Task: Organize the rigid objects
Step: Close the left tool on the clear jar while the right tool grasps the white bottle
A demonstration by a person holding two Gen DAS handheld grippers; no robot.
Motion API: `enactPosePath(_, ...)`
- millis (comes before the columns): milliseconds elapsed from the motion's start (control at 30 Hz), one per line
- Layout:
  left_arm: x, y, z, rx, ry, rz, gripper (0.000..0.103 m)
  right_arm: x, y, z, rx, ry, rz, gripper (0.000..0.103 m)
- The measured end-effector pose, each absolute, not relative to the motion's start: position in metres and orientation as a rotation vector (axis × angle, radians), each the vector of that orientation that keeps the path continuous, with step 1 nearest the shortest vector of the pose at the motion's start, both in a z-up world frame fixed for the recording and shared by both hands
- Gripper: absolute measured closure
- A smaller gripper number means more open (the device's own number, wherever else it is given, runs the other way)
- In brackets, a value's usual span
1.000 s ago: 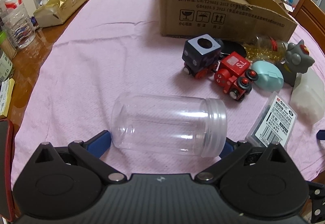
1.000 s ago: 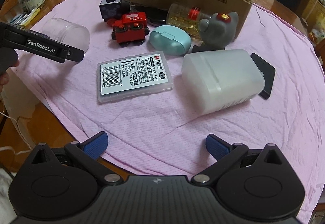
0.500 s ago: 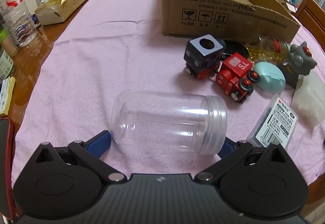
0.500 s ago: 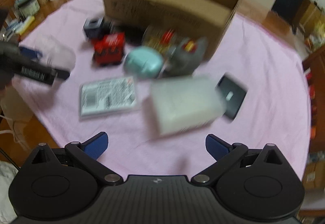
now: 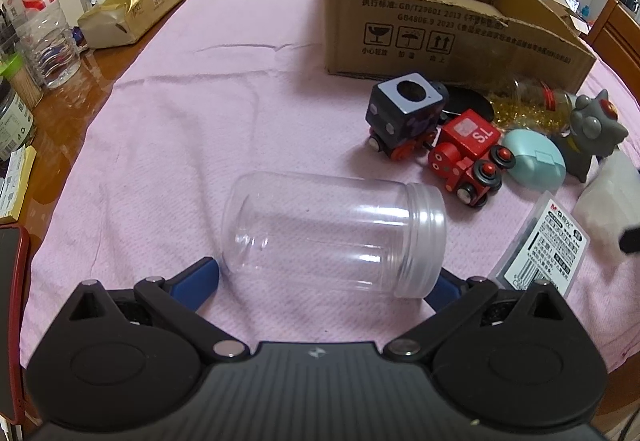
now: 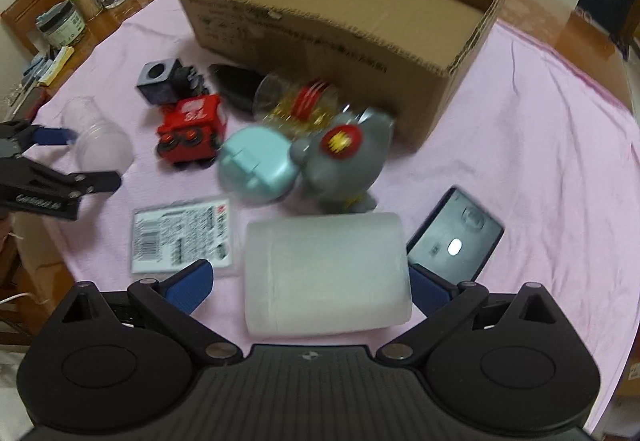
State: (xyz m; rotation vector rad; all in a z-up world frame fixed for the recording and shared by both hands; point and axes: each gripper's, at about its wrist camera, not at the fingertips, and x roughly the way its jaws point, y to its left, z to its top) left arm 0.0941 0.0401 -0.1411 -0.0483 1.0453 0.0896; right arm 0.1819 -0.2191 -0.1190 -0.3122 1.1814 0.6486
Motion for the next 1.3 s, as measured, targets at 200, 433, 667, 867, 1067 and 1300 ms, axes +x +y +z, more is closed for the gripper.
enactPosePath(200, 0.094, 0.041, -0.141, -0.045, 1.046, 0.084, 0.0, 0.164, -0.216, -0.118, -0.268, 1.203, 0.575, 0.0)
enactPosePath(433, 0.096, 0.042, -0.141, -0.044, 1.054, 0.079, 0.0, 0.177, -0.211, -0.127, -0.267, 1.174, 0.352, 0.0)
enactPosePath(667, 0.097, 0.037, -0.139, 0.008, 1.061, 0.079, 0.001, 0.179, -0.225, -0.137, -0.296, 1.224, 0.259, 0.0)
enactPosePath(867, 0.094, 0.032, -0.133, 0.03, 1.039, 0.066, 0.001, 0.186, -0.231, -0.148, -0.261, 1.279, 0.313, 0.0)
enactPosePath(1067, 0.097, 0.035, -0.123, 0.029, 1.028, 0.056, 0.003, 0.186, -0.232, -0.15, -0.249, 1.272, 0.331, 0.0)
enactPosePath(1300, 0.11, 0.036, -0.119, 0.034, 1.075, 0.012, 0.013, 0.197, -0.222, -0.151, -0.258, 1.28, 0.324, 0.0)
